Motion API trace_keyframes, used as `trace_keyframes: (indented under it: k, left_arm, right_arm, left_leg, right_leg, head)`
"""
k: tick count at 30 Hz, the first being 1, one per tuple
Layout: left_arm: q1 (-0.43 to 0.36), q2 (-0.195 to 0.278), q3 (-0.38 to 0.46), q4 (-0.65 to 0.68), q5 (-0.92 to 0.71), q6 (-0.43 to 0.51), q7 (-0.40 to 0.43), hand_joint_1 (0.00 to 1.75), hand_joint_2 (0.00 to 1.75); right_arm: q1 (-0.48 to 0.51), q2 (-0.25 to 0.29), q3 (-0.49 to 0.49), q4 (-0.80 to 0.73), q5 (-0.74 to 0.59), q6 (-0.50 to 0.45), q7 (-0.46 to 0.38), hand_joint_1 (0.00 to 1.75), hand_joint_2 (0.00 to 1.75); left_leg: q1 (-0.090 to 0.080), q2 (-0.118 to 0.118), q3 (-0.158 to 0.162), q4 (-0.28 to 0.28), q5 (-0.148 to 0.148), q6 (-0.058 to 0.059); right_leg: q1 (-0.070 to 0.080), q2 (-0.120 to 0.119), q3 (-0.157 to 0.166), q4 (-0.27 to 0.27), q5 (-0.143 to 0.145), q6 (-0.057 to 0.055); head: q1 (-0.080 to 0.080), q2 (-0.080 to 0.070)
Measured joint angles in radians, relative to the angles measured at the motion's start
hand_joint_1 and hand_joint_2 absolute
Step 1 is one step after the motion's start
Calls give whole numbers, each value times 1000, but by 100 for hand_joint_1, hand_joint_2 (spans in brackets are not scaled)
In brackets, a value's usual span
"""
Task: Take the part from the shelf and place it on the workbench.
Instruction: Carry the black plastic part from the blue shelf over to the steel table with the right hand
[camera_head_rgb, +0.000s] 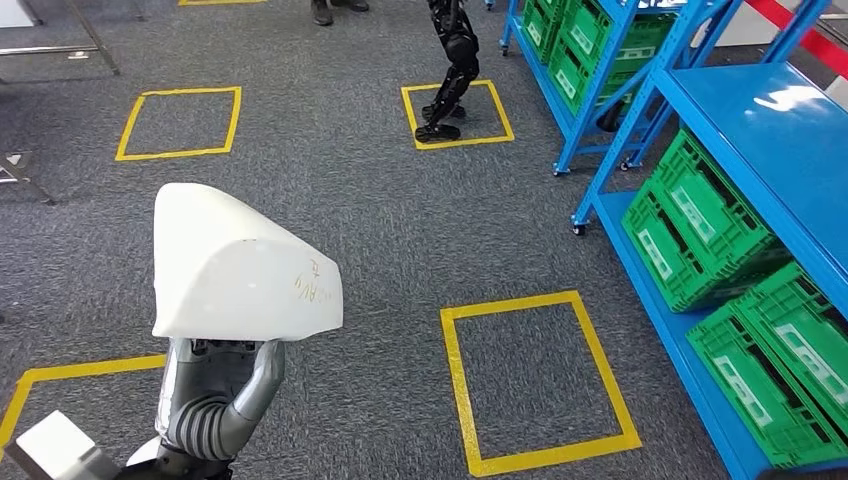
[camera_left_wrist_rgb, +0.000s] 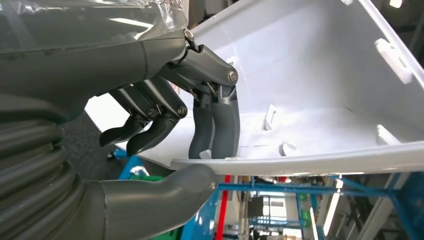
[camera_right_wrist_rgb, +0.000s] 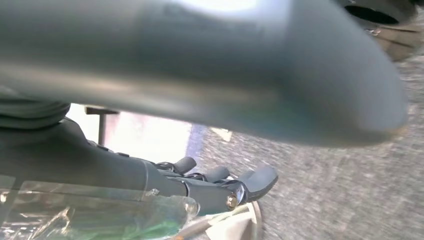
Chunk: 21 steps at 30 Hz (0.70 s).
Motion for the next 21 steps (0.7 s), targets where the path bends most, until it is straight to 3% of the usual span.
trace_keyframes:
  k: [2,3,4,6,8,10,12,13,15,16,18,20,21]
  left_arm:
    - [2,0,0,-1,-3,-4,7,175,175]
    - [3,1,0,-1,-5,-6,11,175,175]
    - [4,1,0,-1,-8,-7,15,175,175]
    - [7,2,-1,-1,-13,-8,21,175,175]
    - [9,2,-1,-1,-16,-9,25,175,175]
    - [11,2,0,-1,-16,-11,27,175,175]
    - [19,3,1,-1,-16,-14,29,175,175]
    - [23,4,1,-1,-16,-15,30,175,175]
    - [26,6,2,-1,-17,-17,31,175,175]
    - [26,7,3,-1,-18,-18,31,175,175]
    - [29,8,4,-1,-21,-19,33,175,175]
    - [33,8,4,-1,-25,-19,38,175,175]
    - [34,9,5,-1,-29,-19,40,175,175]
  right_arm:
    - [3,0,0,0,0,-2,-2,0,0]
    - [6,0,0,0,0,-2,-3,0,0]
    - [10,0,0,0,0,-3,-3,0,0]
    - [13,-1,0,0,0,-5,-4,0,0]
    - [13,-4,0,0,0,-7,-6,0,0]
    - [14,-7,0,0,0,-10,-9,0,0]
    - [14,-8,0,0,0,-13,-10,0,0]
    - [13,-8,0,0,0,-15,-10,0,0]
    - [11,-11,0,0,0,-19,-10,0,0]
    - [11,-12,0,0,0,-21,-11,0,0]
    - [14,-14,0,0,0,-25,-12,0,0]
    - [14,-16,0,0,0,-30,-15,0,0]
    - [13,-17,0,0,0,-34,-18,0,0]
  left_leg:
    - [-2,-19,-1,0,0,7]
    - [-3,-32,-1,0,0,9]
    - [-5,-46,0,1,0,10]
    - [-7,-74,0,3,0,11]
    - [-7,-100,-3,9,-1,7]
    - [-4,-123,-14,14,1,-2]
    - [1,-146,-23,12,8,-15]
    - [1,-142,-25,12,7,-20]
    - [-2,-97,-42,53,-22,-31]
    - [-2,-67,-62,100,-48,-37]
    - [4,-41,-115,214,-96,-47]
    - [10,-33,-129,245,-90,-53]
    - [12,-27,-108,208,-64,-55]
  right_leg:
    - [-1,52,-58,127,-60,-2]
    - [-1,62,-86,181,-75,-4]
    - [0,67,-103,207,-72,-6]
    - [0,77,-89,153,-12,-11]
    - [-1,121,-48,37,58,-17]
    - [-2,156,-24,-29,76,-17]
    - [0,144,-17,-44,71,-19]
    - [-1,133,-14,-49,74,-24]
    - [-4,106,-4,-62,78,-33]
    - [-3,91,0,-65,78,-37]
    - [-2,60,5,-65,74,-41]
    - [-2,30,9,-65,70,-39]
    - [-2,16,12,-65,68,-36]
  head:
    - [2,0]
    - [3,0]
    - [3,0]
    - [3,0]
    - [2,0]
    - [2,0]
    - [3,0]
    - [2,0]
    - [-3,0]
    - [-5,0]
    - [-8,0]
    - [-10,0]
    - [-11,0]
